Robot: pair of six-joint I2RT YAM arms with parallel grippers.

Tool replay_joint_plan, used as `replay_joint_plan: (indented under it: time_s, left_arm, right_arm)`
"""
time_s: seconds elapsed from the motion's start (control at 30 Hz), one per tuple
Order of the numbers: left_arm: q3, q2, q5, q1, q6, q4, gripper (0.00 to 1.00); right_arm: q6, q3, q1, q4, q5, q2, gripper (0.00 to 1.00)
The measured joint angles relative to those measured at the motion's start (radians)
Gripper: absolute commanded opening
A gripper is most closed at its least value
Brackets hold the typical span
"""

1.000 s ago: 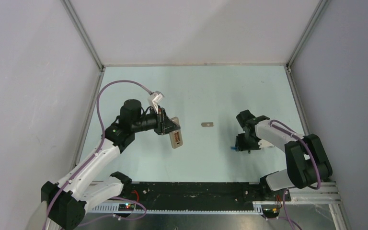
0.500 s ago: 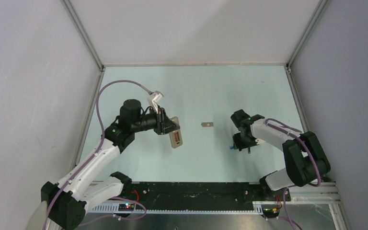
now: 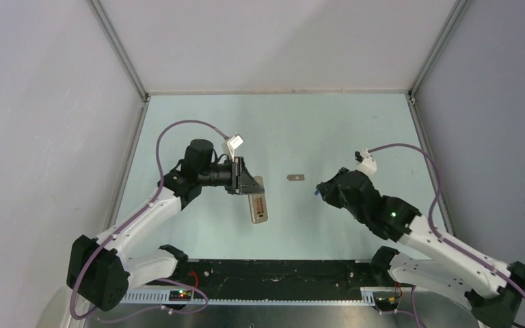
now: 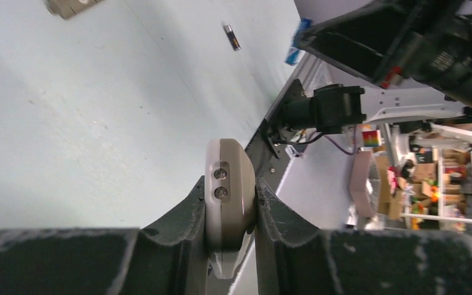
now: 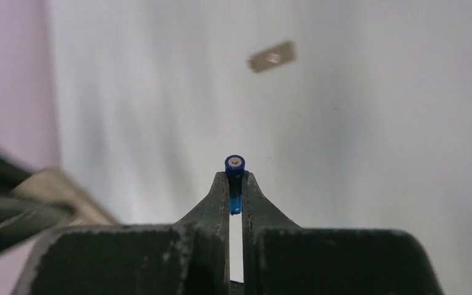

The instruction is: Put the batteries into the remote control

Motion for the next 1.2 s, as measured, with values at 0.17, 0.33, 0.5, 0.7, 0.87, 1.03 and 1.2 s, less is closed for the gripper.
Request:
replay_joint_plan:
  time_s: [0.17,0.33,0.5,0.7,0.87,1.03,1.2]
  left_arm:
    - [0.012,0.028,0.037,-0.033,-0.082,-0.004,0.0]
    - [0.054,0.033,0.043,-0.089,-0.14,-0.001,0.0]
    - [0.069,0.034,0.032,-0.109,-0.186,0.004,0.0]
    - [0.069,0.034,0.0,-0.11,-0.22,0.001,0.0]
    - [0.068,0.039,-0.018,-0.11,-0.244,0.001,0.0]
    - [0.068,0.045,-0.023,-0.11,-0.264,0.001,0.0]
    - [0.068,0.048,-0.023,-0.11,-0.264,0.001,0.0]
  right_arm:
    - [-0.259,-0.062,0.12,0.198,-0.065,-0.157,0.0]
    - [-0.442,-0.074,0.293,0.384,-0.099,-0.15,0.0]
    - [-0.56,-0.074,0.431,0.507,-0.053,-0.067,0.0]
    - [-0.622,-0.072,0.47,0.587,-0.02,-0.004,0.0]
    - [-0.645,-0.071,0.478,0.626,-0.011,0.028,0.0]
    - [-0.653,-0.07,0.481,0.656,-0.001,0.065,0.0]
    - [-0.653,-0.07,0.485,0.657,0.02,0.089,0.0]
